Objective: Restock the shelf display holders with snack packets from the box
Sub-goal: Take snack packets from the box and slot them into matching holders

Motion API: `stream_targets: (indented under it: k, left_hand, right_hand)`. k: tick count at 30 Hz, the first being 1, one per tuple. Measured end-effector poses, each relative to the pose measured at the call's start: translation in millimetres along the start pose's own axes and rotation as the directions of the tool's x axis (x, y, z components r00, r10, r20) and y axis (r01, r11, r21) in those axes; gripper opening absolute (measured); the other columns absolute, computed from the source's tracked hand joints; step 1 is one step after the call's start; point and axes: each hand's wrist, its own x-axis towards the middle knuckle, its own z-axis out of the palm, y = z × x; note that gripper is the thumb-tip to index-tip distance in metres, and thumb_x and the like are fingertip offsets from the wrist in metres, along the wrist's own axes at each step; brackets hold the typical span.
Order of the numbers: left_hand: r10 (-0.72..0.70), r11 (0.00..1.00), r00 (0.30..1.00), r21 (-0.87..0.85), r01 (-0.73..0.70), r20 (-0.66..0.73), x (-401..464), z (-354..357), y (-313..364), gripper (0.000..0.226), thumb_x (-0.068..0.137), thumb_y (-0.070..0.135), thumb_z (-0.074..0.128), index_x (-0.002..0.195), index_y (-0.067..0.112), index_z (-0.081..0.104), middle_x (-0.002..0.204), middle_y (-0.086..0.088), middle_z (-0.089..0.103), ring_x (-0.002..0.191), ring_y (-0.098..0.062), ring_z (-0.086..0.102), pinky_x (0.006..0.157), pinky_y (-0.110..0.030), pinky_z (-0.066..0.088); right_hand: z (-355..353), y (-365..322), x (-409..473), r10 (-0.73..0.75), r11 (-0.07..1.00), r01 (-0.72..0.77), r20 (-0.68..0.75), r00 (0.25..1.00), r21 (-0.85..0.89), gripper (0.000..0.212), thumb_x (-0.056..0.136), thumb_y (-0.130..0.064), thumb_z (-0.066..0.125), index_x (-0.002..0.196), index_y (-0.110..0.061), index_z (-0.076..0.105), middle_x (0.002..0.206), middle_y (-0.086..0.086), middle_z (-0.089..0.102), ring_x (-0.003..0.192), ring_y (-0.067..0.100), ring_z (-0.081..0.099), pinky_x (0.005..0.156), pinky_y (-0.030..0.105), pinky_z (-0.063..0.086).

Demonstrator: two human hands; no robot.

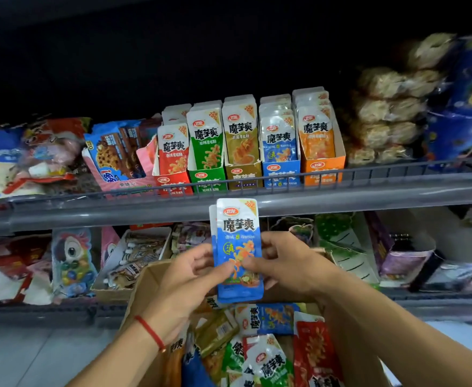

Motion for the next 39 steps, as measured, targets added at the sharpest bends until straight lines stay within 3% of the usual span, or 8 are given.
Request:
stream_targets:
  k: [3, 10, 17, 23, 26, 29, 35, 39]
  left_hand:
    - [0.072, 0.997, 0.997, 0.033, -0.073, 0.016, 18, -1, 37, 0.039, 0.08, 0.028, 0.077, 0.115, 0.012, 0.067, 0.106, -0.009, 0.078, 0.09, -0.02, 0.073, 0.076, -0.035, 0.06]
    - [0.176, 0.767, 0.963, 0.584, -0.265, 0.205, 75, 17, 123, 0.01, 0.091, 0.017, 0.073, 0.102, 0.02, 0.073, 0.086, 0.005, 0.079, 0.072, -0.007, 0.071, 0.063, -0.026, 0.056]
    - [0.369, 0.76, 0.912, 0.507, -0.408, 0.18, 136, 41, 205, 0.006, 0.095, 0.006, 0.068, 0.096, 0.012, 0.068, 0.075, 0.001, 0.075, 0.059, -0.008, 0.065, 0.057, -0.024, 0.055]
    - [0.403, 0.719, 0.91, 0.58, -0.383, 0.102, 190, 53, 244, 0.013, 0.096, 0.008, 0.067, 0.088, 0.019, 0.064, 0.106, -0.025, 0.073, 0.08, -0.029, 0.064, 0.058, -0.033, 0.054]
    - [0.367, 0.68, 0.924, 0.648, -0.343, 0.104, 204, 65, 239, 0.011, 0.095, 0.011, 0.068, 0.089, 0.019, 0.065, 0.104, -0.019, 0.074, 0.079, -0.026, 0.068, 0.062, -0.035, 0.056]
    - [0.351, 0.65, 0.926, 0.675, -0.349, 0.14, 210, 76, 229, 0.008, 0.096, 0.011, 0.068, 0.092, 0.017, 0.065, 0.093, -0.011, 0.074, 0.059, -0.012, 0.063, 0.048, -0.024, 0.051]
    - [0.442, 0.518, 0.886, 0.766, -0.381, 0.141, 211, 84, 192, 0.015, 0.087, 0.022, 0.079, 0.1, 0.026, 0.072, 0.091, 0.01, 0.069, 0.08, -0.005, 0.063, 0.077, -0.028, 0.053]
    - [0.505, 0.46, 0.849, 0.783, -0.418, 0.157, 195, 75, 177, 0.038, 0.087, 0.023, 0.078, 0.124, 0.026, 0.067, 0.111, 0.007, 0.067, 0.088, -0.008, 0.062, 0.088, -0.029, 0.054]
  right_hand:
    - [-15, -3, 1, -0.062, 0.988, 0.055, -0.045, 0.997, -0.144, 0.021, 0.092, -0.034, 0.075, 0.11, -0.027, 0.069, 0.097, -0.006, 0.077, 0.086, 0.009, 0.073, 0.066, 0.026, 0.058]
    - [-49, -14, -8, -0.13, 0.97, 0.089, -0.174, 0.976, -0.225, 0.022, 0.088, -0.041, 0.077, 0.102, -0.026, 0.07, 0.092, -0.002, 0.076, 0.084, 0.012, 0.073, 0.078, 0.042, 0.062]
    - [-105, -22, -24, -0.117, 0.982, 0.184, -0.645, 0.755, 0.037, 0.016, 0.095, -0.039, 0.066, 0.1, -0.025, 0.07, 0.089, 0.0, 0.075, 0.084, 0.017, 0.073, 0.08, 0.048, 0.062]
    - [-127, -23, -33, -0.078, 0.969, 0.222, -0.715, 0.694, 0.11, 0.022, 0.099, -0.038, 0.059, 0.099, -0.02, 0.071, 0.083, 0.0, 0.076, 0.08, 0.019, 0.073, 0.078, 0.046, 0.063]
    - [-130, -23, -31, -0.08, 0.971, 0.217, -0.709, 0.7, 0.104, 0.02, 0.098, -0.04, 0.06, 0.1, -0.023, 0.07, 0.084, -0.002, 0.076, 0.079, 0.015, 0.073, 0.078, 0.045, 0.063]
    - [-131, -23, -28, -0.084, 0.974, 0.207, -0.702, 0.708, 0.091, 0.016, 0.095, -0.042, 0.063, 0.1, -0.028, 0.069, 0.086, -0.004, 0.076, 0.082, 0.011, 0.073, 0.081, 0.046, 0.062]
    - [-130, -23, -25, -0.1, 0.984, 0.175, -0.68, 0.726, 0.042, 0.021, 0.092, -0.049, 0.063, 0.1, -0.031, 0.068, 0.088, -0.004, 0.076, 0.084, 0.013, 0.073, 0.081, 0.05, 0.061]
    - [-126, -22, -24, -0.119, 0.991, 0.131, -0.631, 0.766, -0.028, 0.014, 0.095, -0.044, 0.065, 0.095, -0.031, 0.067, 0.084, -0.001, 0.075, 0.079, 0.015, 0.072, 0.079, 0.048, 0.061]
